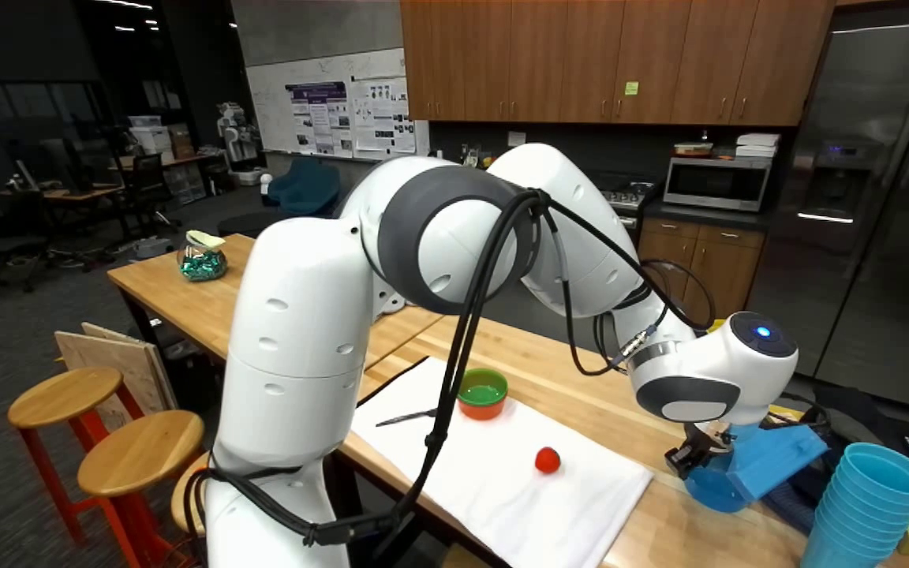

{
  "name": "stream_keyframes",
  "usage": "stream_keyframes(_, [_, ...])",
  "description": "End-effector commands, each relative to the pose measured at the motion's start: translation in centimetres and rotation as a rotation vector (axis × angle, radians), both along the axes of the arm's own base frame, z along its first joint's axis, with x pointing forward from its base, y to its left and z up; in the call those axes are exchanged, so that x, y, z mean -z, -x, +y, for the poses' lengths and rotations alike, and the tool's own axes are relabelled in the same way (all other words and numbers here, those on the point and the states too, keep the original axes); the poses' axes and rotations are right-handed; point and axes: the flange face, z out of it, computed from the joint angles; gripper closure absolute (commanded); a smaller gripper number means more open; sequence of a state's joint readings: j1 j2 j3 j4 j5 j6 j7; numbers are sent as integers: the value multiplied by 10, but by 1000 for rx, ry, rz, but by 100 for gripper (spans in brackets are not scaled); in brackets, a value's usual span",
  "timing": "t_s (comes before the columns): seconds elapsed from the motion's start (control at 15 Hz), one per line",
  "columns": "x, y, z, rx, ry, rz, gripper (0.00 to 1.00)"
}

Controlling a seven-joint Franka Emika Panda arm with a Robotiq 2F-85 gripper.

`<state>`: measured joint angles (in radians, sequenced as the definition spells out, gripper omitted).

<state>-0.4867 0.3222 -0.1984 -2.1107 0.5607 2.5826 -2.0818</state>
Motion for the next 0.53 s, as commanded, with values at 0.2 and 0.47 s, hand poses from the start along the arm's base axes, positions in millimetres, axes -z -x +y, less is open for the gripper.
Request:
stream_keyframes(0.2, [-7,-4,0,11,-20,-15,92])
stream_keyframes(0.47, [-1,-4,4,-10,-22,5,62])
